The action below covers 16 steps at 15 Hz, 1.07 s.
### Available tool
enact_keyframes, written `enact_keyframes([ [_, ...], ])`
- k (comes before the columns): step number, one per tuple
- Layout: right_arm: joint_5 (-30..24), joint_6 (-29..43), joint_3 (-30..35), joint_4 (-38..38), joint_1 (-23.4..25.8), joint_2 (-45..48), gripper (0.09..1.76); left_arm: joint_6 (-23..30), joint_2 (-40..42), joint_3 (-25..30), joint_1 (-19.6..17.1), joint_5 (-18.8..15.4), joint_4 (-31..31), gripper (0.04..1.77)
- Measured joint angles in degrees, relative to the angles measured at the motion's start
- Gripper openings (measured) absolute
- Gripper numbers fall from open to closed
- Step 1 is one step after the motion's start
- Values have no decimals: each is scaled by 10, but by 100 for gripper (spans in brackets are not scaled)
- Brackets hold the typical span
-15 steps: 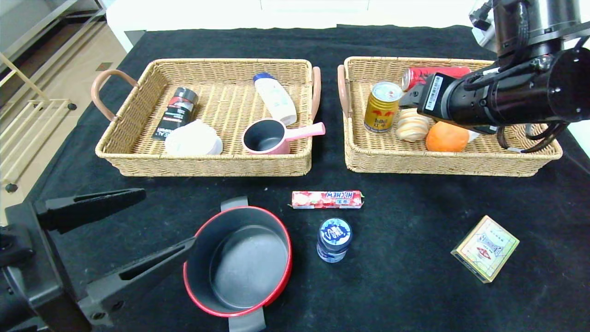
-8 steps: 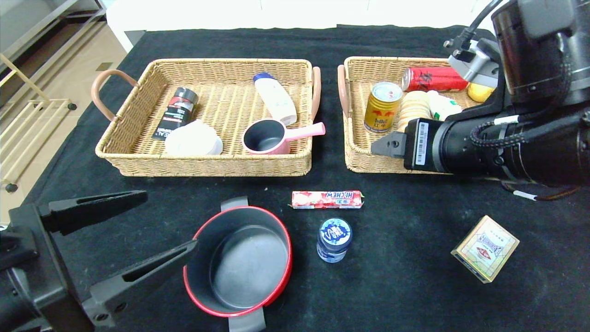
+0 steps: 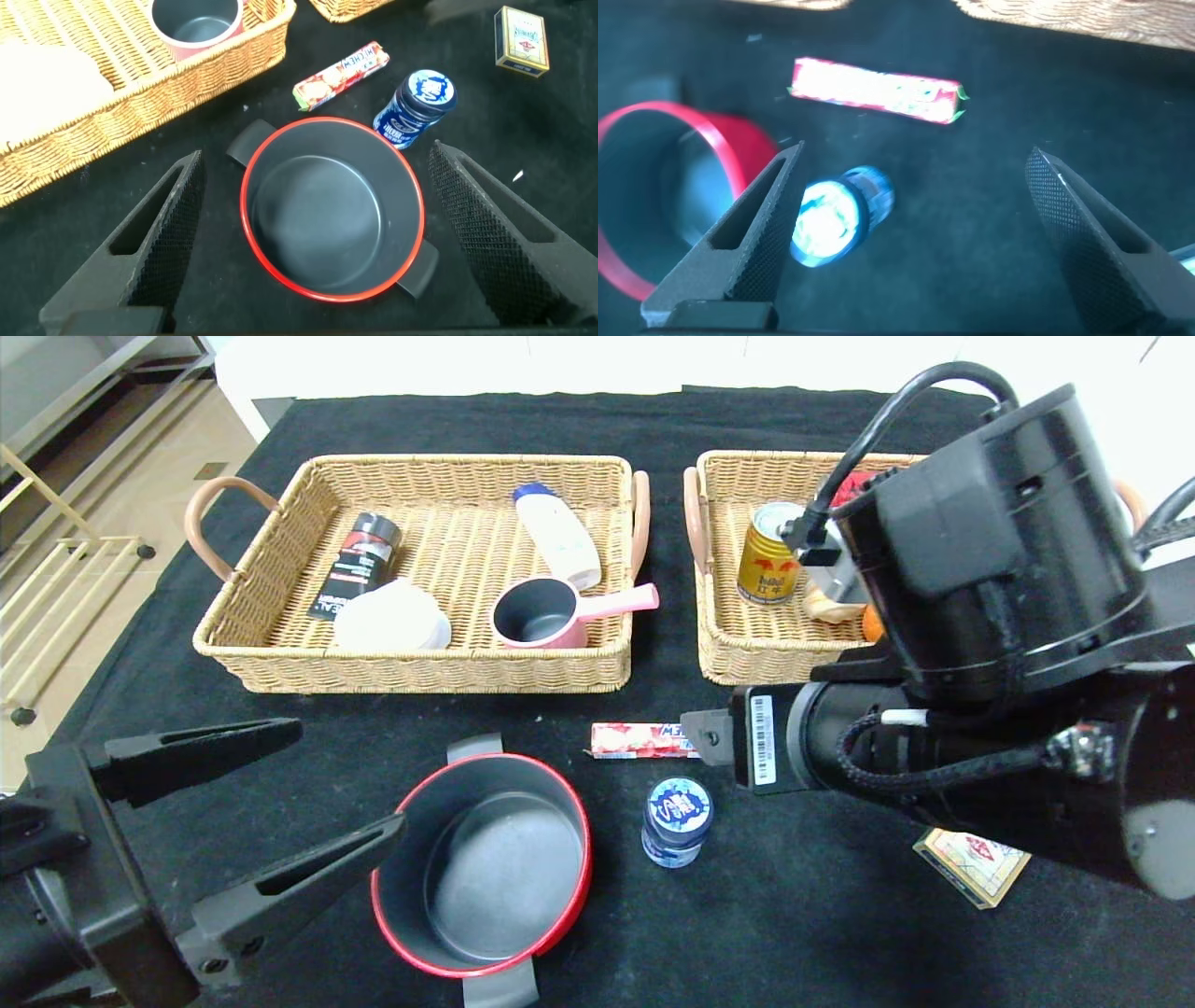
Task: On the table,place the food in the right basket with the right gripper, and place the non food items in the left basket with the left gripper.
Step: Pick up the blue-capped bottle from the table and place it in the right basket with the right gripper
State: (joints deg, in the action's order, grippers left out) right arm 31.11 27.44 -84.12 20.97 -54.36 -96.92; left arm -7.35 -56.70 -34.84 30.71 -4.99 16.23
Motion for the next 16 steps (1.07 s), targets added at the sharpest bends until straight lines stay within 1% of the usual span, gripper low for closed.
enact_keyframes([
  [2,3,1,-1,0,-20,-14,169,-1,-1,-1,0,10,0,172],
  [5,7,1,-3,2,-53,-34,170,-1,-1,-1,0,12,0,172],
  [6,7,1,-3,2,-57,-42,170,-2,-1,-1,0,12,0,172],
  [9,9,2,-6,2,-61,-64,170,-3,0,-1,0,11,0,172],
  [13,25,2,-8,1,-61,-85,170,-3,1,-1,0,11,0,172],
  [16,28,3,-9,0,-52,-98,170,-3,1,0,0,10,0,172],
])
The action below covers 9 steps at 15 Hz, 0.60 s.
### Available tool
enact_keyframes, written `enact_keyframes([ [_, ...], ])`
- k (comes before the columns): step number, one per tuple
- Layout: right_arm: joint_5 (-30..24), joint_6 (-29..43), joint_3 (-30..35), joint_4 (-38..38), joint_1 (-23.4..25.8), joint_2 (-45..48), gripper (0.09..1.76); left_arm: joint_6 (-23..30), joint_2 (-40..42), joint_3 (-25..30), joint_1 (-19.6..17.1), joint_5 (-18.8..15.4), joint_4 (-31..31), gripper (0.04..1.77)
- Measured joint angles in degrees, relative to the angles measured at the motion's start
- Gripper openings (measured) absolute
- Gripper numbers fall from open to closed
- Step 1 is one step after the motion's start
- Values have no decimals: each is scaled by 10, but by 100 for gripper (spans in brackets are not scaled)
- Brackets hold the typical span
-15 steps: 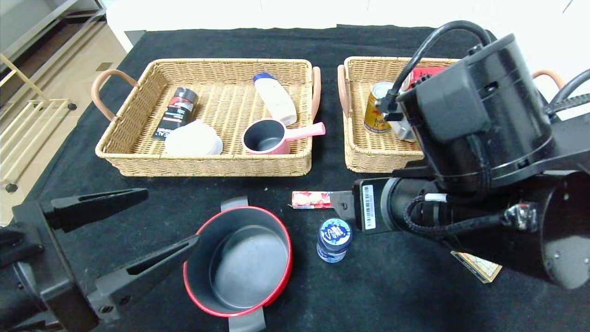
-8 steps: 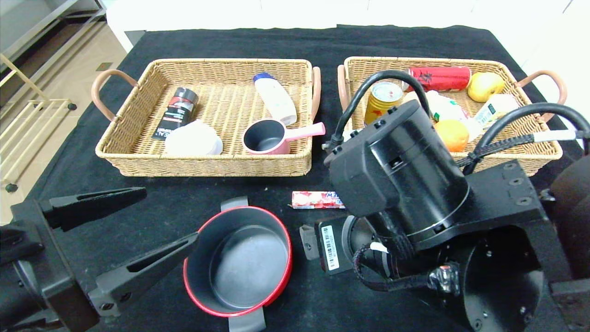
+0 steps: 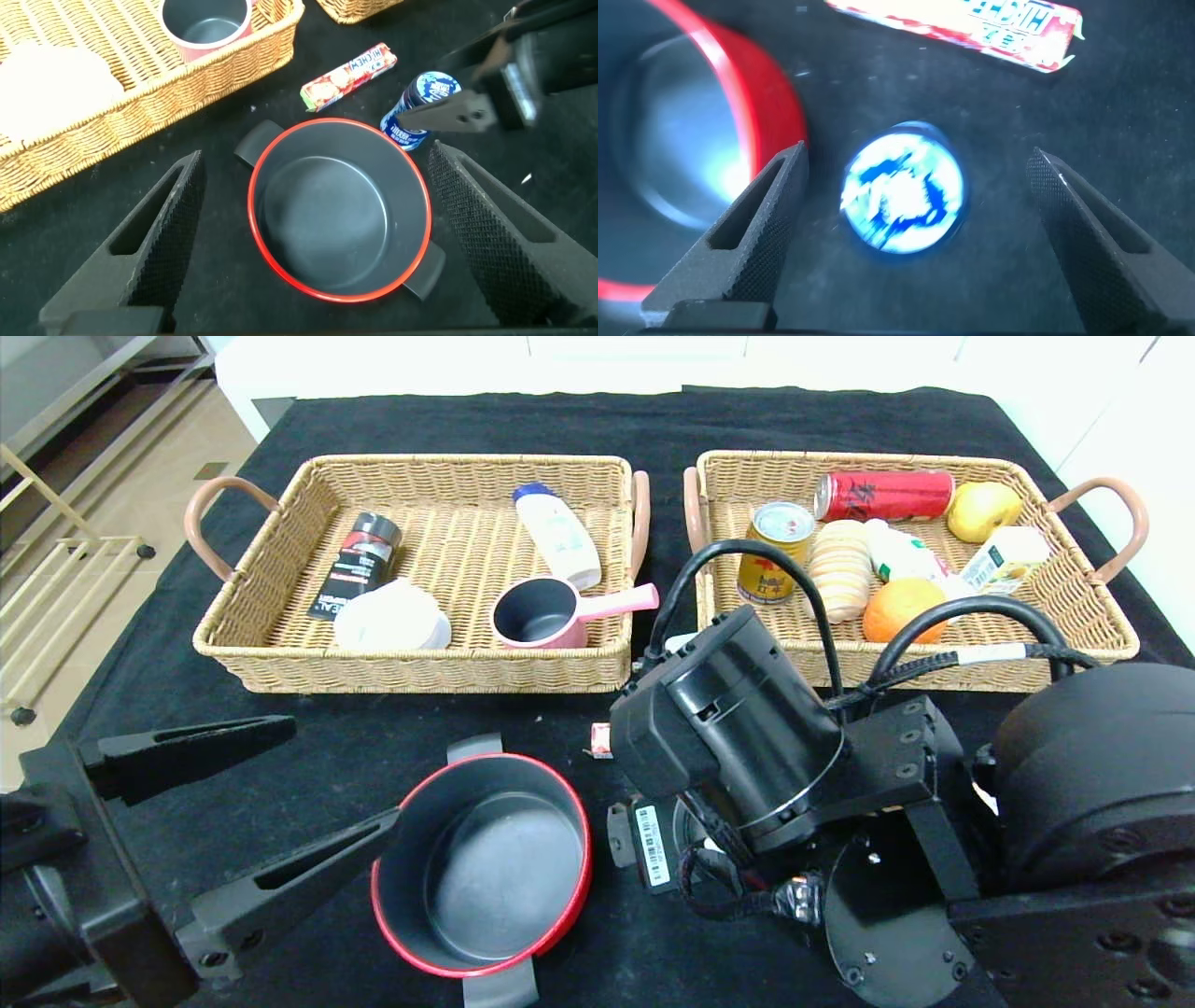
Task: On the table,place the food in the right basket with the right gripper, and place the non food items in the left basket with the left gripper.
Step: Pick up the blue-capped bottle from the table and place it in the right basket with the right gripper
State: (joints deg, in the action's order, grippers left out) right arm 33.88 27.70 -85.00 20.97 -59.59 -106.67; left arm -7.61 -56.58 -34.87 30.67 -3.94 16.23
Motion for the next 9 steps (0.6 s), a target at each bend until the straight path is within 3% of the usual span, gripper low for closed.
enact_keyframes([
  [9,0,5,-4,-1,13,-24,170,0,1,1,0,-3,-1,172],
])
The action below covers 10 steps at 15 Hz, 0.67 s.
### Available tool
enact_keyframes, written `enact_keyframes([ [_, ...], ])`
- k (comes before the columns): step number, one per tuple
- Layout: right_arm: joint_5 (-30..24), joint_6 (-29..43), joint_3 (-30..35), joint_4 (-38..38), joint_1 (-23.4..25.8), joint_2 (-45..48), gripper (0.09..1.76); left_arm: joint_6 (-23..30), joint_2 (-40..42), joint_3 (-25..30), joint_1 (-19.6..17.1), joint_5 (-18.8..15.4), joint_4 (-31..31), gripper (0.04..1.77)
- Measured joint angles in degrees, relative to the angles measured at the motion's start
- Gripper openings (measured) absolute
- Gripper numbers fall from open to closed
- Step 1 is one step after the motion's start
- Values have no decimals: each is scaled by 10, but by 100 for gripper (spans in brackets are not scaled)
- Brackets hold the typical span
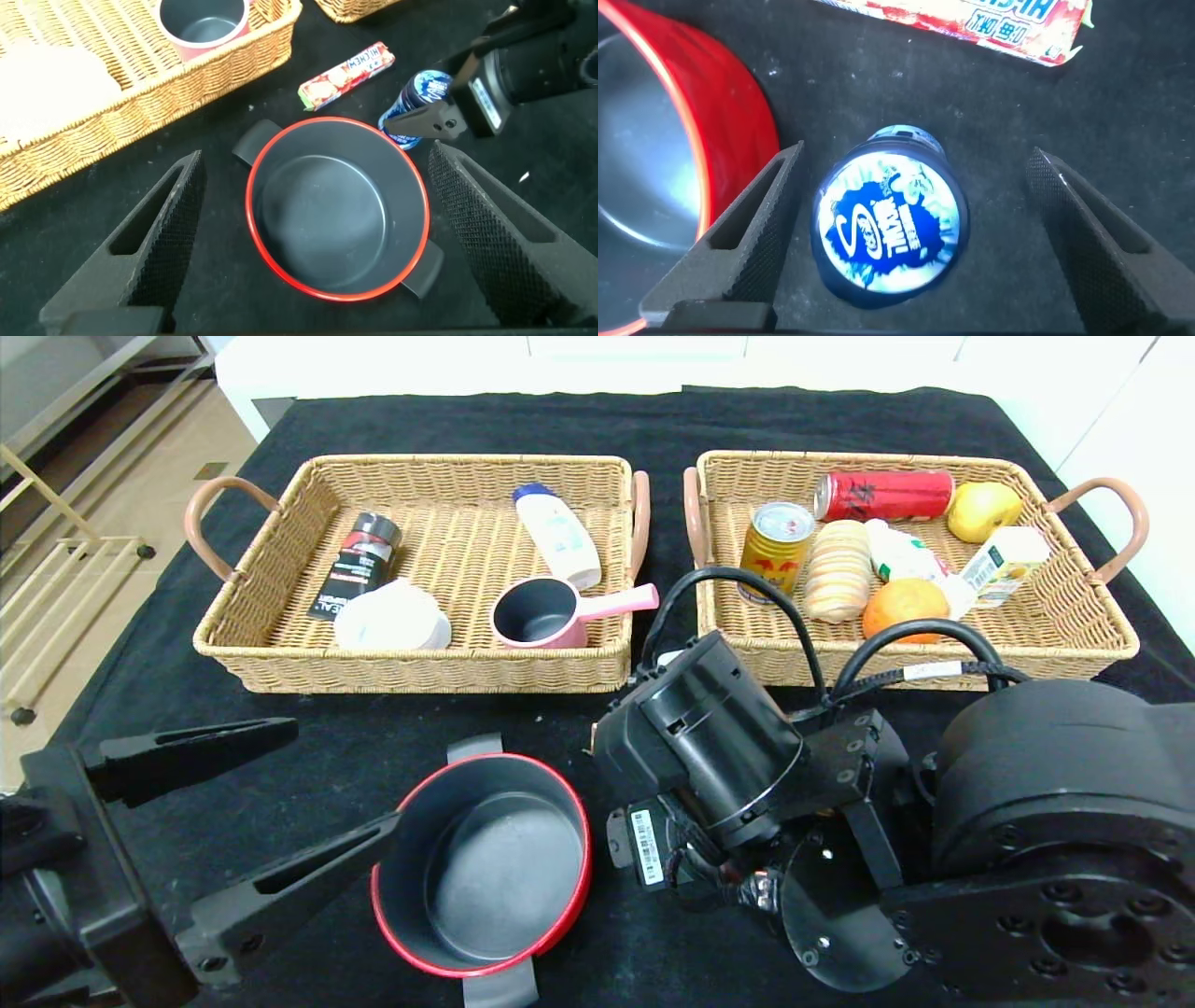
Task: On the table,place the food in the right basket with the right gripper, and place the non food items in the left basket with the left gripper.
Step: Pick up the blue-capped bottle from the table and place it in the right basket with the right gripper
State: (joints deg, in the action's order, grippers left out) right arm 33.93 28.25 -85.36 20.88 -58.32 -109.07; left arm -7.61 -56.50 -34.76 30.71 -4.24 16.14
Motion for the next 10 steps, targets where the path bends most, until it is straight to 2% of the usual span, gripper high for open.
enact_keyframes([
  [4,-1,0,-2,1,0,-5,170,0,1,0,0,0,1,172],
  [5,-1,0,-2,1,0,-6,163,-1,1,0,0,0,0,172],
  [8,-1,0,-2,1,0,-7,114,-1,1,0,1,0,0,172],
  [10,-1,0,-2,2,0,-7,93,-1,2,0,0,0,0,172],
])
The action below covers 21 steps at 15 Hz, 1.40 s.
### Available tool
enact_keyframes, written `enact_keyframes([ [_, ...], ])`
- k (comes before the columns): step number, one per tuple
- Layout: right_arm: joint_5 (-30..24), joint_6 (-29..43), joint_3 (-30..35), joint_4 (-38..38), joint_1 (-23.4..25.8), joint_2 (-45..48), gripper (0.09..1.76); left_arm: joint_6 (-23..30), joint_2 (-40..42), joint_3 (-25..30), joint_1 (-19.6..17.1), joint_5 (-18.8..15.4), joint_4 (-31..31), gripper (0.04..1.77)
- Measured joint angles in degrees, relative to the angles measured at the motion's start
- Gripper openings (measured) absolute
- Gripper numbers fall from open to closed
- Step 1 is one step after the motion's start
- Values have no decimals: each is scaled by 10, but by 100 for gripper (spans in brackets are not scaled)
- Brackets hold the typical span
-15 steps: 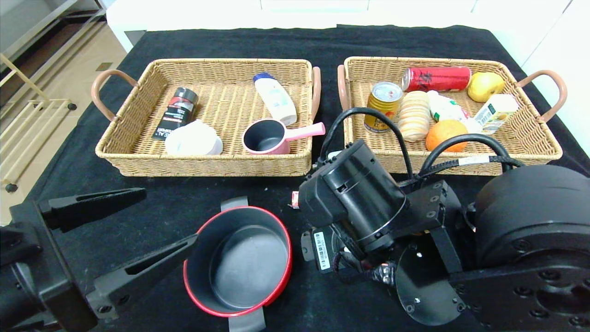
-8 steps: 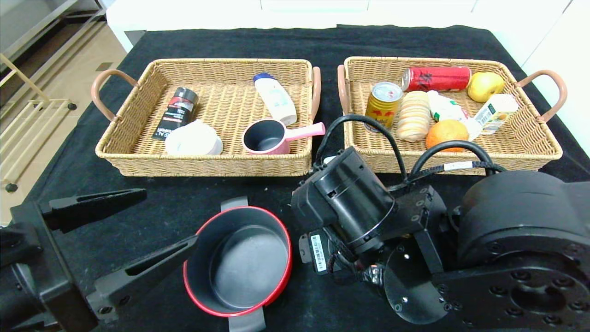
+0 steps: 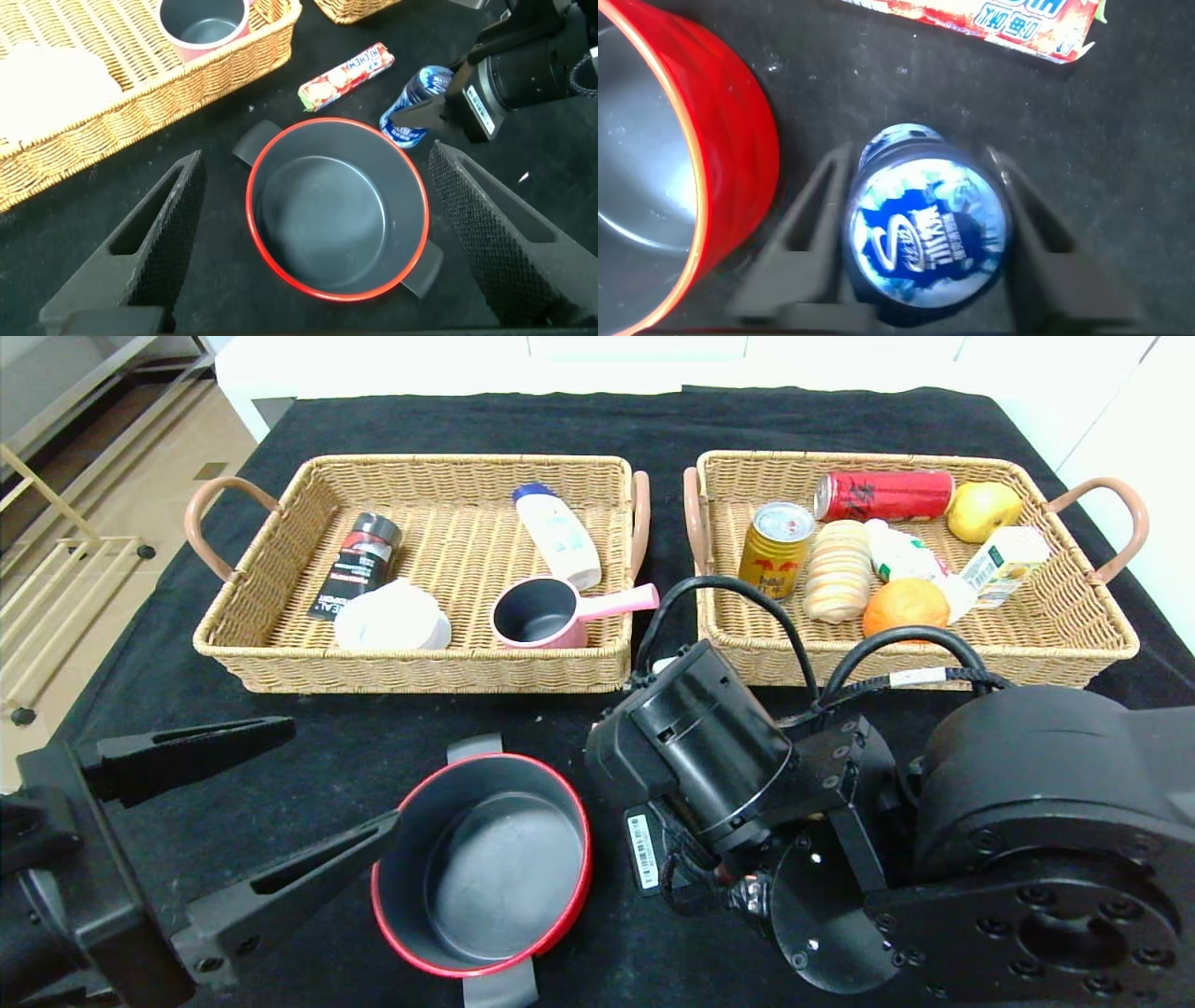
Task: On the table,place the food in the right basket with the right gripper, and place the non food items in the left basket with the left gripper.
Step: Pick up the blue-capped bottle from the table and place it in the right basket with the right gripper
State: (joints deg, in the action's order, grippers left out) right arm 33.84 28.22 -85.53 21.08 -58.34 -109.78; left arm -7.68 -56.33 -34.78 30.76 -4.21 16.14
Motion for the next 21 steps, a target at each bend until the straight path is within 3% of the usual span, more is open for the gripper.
enact_keyframes([
  [16,-2,1,1,6,-5,24,90,0,0,1,0,0,0,172],
  [21,-2,-5,-9,5,26,53,90,0,-1,2,0,0,0,172],
])
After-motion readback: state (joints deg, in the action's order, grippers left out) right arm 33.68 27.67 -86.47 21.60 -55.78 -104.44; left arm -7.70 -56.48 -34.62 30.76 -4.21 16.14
